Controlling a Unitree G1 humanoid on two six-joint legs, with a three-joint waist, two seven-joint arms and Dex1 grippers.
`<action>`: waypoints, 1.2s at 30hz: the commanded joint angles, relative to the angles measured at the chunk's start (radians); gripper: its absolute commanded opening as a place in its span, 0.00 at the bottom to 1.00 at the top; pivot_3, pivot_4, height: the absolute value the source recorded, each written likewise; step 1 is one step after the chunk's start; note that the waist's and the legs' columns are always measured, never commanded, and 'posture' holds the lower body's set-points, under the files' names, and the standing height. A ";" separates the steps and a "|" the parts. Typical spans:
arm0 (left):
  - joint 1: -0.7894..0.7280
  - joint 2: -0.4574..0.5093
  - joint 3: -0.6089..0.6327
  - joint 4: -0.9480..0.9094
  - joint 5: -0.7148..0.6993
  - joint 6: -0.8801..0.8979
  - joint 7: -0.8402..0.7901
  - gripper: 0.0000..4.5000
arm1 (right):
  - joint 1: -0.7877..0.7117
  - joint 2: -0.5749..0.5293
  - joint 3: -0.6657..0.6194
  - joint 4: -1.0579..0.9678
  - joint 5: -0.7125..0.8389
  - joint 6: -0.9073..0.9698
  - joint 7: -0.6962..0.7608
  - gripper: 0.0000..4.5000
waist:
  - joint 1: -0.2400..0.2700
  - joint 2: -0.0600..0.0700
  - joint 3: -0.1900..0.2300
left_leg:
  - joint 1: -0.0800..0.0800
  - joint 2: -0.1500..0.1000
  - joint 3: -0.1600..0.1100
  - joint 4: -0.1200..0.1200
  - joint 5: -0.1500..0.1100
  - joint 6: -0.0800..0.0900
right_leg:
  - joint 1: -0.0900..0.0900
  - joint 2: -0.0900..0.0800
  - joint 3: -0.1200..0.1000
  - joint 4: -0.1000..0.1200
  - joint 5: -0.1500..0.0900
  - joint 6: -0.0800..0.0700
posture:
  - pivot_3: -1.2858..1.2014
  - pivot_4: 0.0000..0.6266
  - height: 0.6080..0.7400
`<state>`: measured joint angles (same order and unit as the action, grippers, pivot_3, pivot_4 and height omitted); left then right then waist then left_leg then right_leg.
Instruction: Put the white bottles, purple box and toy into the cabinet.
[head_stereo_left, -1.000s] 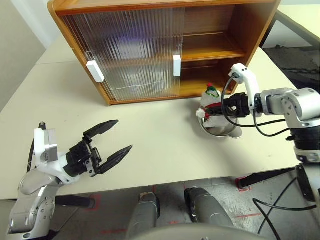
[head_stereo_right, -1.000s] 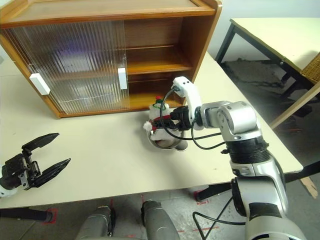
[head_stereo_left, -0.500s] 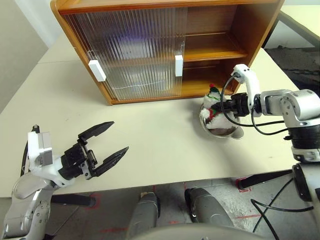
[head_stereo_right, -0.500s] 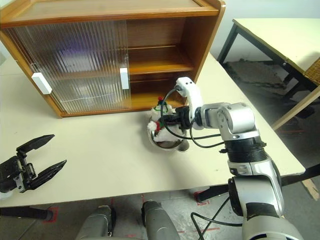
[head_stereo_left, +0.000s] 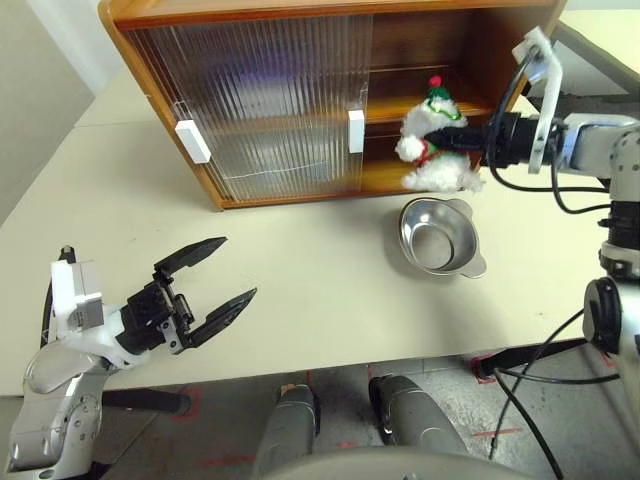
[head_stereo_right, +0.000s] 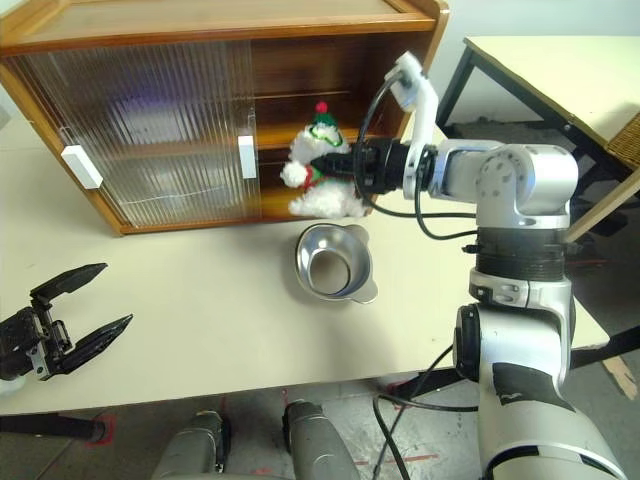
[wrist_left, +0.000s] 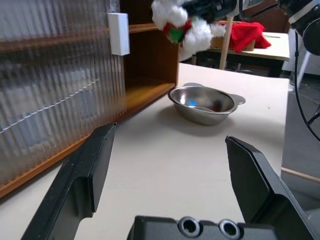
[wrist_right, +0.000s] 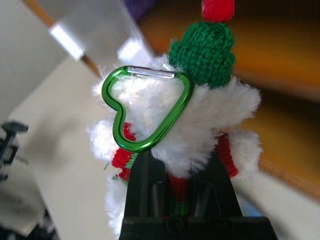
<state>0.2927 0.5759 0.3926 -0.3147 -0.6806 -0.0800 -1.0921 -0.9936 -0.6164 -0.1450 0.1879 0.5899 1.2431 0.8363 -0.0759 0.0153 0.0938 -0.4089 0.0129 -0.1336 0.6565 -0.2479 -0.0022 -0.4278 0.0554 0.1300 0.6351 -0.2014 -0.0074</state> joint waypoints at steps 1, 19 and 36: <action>0.001 0.000 0.004 0.009 0.014 -0.014 -0.001 1.00 | -0.033 0.026 -0.031 0.038 0.007 -0.035 -0.037 0.07 | 0.000 0.000 0.000 | 0.000 0.000 0.000 0.000 0.000 0.000 | 0.000 0.000 0.000 0.000 0.001 -0.001 | 0.47 0.17 1.00; -0.005 0.003 0.004 0.005 0.017 -0.012 0.017 1.00 | -0.084 0.124 -0.035 0.206 -0.131 -0.575 -0.159 0.07 | -0.002 0.000 0.000 | -0.002 0.000 0.000 0.002 0.000 0.001 | -0.002 0.000 0.000 0.000 0.003 -0.002 | 0.47 0.16 1.00; -0.011 0.027 0.000 0.003 0.017 0.003 0.021 1.00 | -0.135 0.244 0.005 0.436 -0.331 -1.041 -0.283 0.07 | -0.007 0.000 0.000 | -0.002 0.003 0.000 0.003 0.002 0.003 | -0.003 0.000 0.000 0.001 0.010 -0.004 | 0.47 0.16 1.00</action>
<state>0.2812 0.5939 0.3925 -0.3107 -0.6710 -0.0864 -1.0659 -1.1053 -0.3764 -0.1596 0.5908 0.2921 0.2573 0.5621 -0.0831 0.0157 0.0935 -0.4110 0.0161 -0.1337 0.6588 -0.2461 0.0013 -0.4308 0.0555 0.1298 0.6356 -0.1912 -0.0116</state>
